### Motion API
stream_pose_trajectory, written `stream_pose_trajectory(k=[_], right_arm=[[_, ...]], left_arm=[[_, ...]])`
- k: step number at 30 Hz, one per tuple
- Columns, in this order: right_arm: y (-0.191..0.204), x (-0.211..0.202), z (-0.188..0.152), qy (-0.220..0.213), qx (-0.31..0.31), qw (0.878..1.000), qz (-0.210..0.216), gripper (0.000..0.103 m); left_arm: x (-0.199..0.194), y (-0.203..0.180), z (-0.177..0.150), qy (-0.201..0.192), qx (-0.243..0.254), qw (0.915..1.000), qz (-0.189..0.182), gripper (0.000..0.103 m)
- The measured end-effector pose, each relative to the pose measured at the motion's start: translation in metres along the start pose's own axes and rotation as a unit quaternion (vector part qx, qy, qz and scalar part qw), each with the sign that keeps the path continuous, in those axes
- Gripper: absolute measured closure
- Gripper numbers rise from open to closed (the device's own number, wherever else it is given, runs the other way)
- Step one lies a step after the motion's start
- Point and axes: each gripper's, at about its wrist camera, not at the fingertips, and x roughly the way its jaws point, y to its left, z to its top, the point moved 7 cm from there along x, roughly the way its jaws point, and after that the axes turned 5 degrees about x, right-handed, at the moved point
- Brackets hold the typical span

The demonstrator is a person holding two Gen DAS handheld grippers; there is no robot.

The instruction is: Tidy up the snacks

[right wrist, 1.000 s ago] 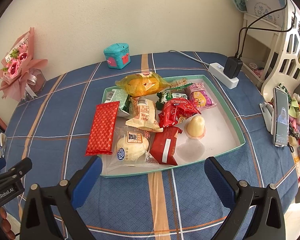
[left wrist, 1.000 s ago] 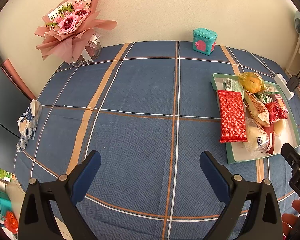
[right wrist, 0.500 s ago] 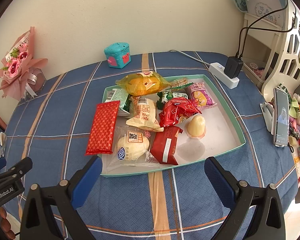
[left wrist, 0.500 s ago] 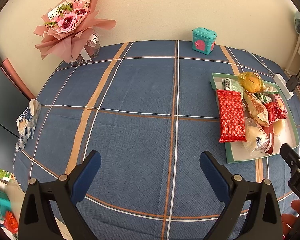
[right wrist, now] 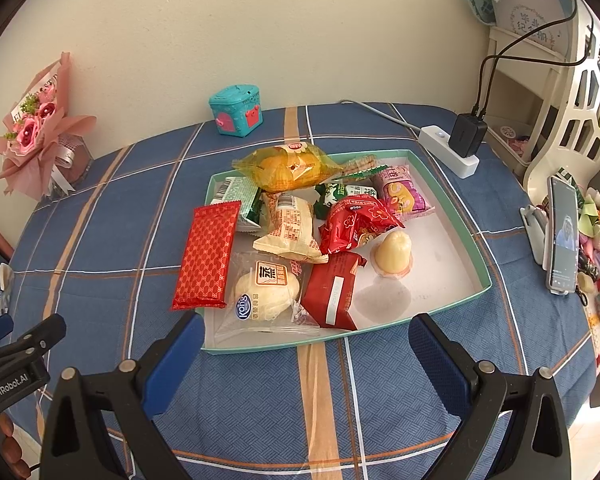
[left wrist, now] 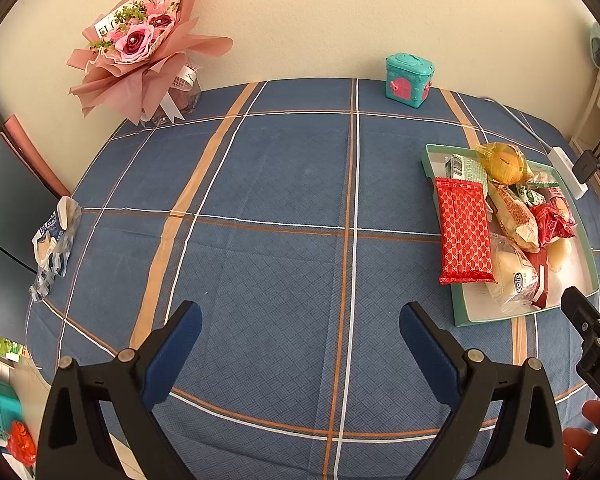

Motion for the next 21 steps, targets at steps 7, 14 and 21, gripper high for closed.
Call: stream_pose_trajectory(k=[7,14,21], right_arm=[[0.0004,-0.0003,0.0000,0.000,-0.001,1.000,0.001,0.000],[0.0004,0.0001,-0.0007,0.000,-0.002,1.000,0.001,0.000],[0.0005,0.0004,-0.0006,0.000,-0.003,1.000,0.001,0.000]], left_arm=[[0.0010,0.0011,0.0000,0.002,-0.002,1.0000,0.000,0.004],[0.0010,0.0008,-0.0004,0.003,-0.003,1.0000,0.000,0.004],[0.0016,0.0013,-0.0009,0.004,-0.004,1.0000,0.000,0.004]])
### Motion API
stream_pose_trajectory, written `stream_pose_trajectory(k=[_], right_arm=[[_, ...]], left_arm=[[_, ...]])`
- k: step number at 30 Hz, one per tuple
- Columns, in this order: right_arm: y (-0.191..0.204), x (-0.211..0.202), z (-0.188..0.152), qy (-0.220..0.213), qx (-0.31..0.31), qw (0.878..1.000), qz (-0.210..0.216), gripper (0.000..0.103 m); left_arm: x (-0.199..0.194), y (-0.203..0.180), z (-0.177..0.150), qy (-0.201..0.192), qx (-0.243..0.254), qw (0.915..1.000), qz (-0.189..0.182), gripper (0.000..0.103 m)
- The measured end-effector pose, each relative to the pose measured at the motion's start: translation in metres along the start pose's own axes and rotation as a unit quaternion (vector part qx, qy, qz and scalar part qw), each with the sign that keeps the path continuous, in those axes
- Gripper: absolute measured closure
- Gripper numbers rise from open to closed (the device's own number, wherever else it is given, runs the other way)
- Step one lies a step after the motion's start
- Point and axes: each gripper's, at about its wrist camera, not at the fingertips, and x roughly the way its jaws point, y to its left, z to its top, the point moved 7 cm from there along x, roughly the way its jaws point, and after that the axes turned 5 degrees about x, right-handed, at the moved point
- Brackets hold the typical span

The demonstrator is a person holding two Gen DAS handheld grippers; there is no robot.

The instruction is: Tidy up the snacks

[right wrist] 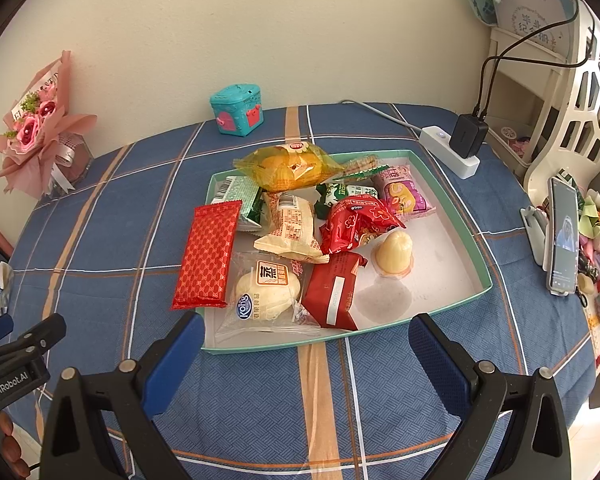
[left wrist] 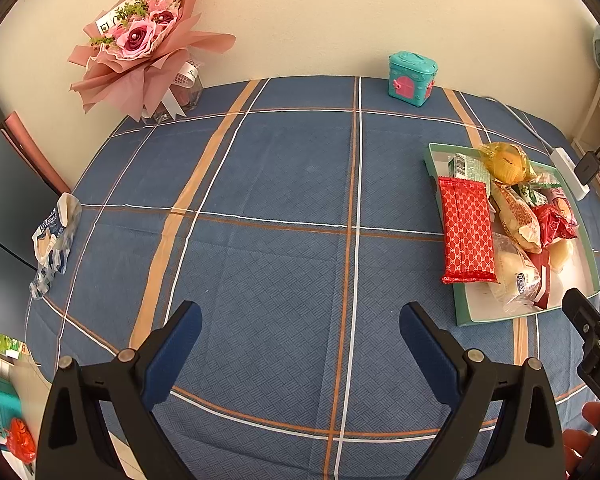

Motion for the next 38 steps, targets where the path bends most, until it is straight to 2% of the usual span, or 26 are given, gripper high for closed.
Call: stream_pose_trajectory(k=[38], right_arm=[[0.0024,0.0028,-0.0006,0.004,-0.004,1.000,-0.004,0.000]], left_arm=[[0.0005,0.0025,0.0006,-0.002,-0.013,0.9999,0.004,0.004]])
